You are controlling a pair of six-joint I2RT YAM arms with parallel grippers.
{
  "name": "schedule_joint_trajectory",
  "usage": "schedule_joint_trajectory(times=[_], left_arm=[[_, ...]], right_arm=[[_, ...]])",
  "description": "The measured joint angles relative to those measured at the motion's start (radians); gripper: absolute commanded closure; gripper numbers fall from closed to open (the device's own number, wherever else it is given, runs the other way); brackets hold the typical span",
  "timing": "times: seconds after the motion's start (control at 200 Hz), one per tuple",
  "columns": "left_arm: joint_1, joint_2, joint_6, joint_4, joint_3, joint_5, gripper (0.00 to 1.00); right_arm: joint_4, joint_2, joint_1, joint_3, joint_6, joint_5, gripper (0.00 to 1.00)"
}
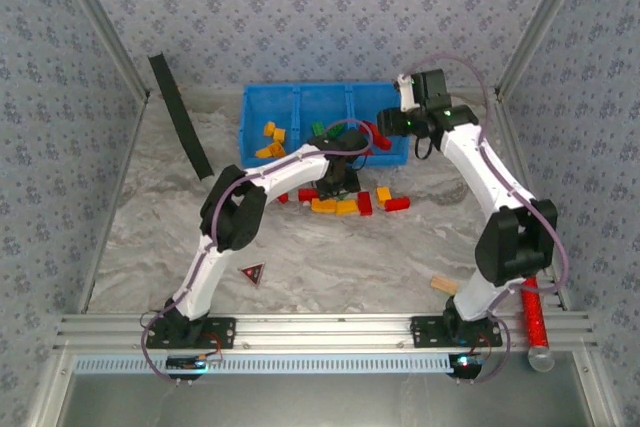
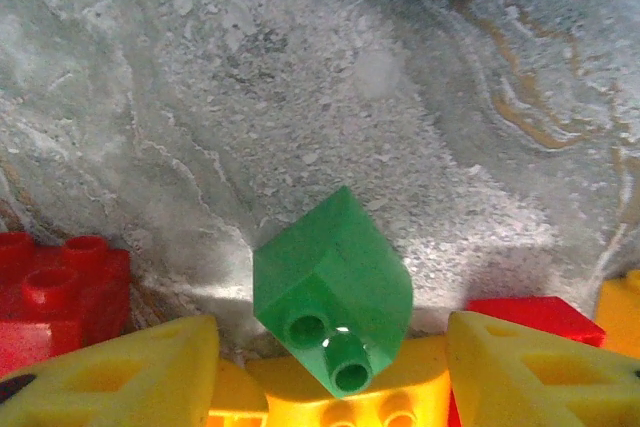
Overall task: Sort the legos into containers by color
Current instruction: Pick up the lego from the center of the table, then place the lego in the container.
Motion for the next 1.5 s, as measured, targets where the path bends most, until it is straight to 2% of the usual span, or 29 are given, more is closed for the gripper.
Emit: schedule_joint_trajectory(times=[0.345,0.505,0.63,0.899,1.194,1.499], left_arm=[[0.000,0.080,0.015,-0.031,0.081,0.031,0.65],[0.001,0.079,0.023,-0.037,0.085,0.041,0.78],[0.001,0.077,0.031,-0.037,0.085,0.044,0.85],[0.000,-0.012,0.079,-0.086,0.063,0.016,0.87],[0.018,-0.142,0.184,-0.148,0.163,-0.090,0.88],[0.144,-0.091,0.310,-0.176,0.339,-0.162,0.88]], right_arm=[[0.010,-0.187,-0.009,-0.341,0.095,-0.060,0.30],[0.008,-0.253,-0.009,-0.445,0.128,-0.093,0.30],[0.021,-0.296,0.001,-0.517,0.154,-0.130,0.30],[0.079,-0.289,0.128,-0.618,0.214,-0.150,0.30],[0.169,-0.130,0.221,-0.598,0.250,-0.106,0.32],[0.192,0.020,0.273,-0.502,0.272,-0.040,0.34]])
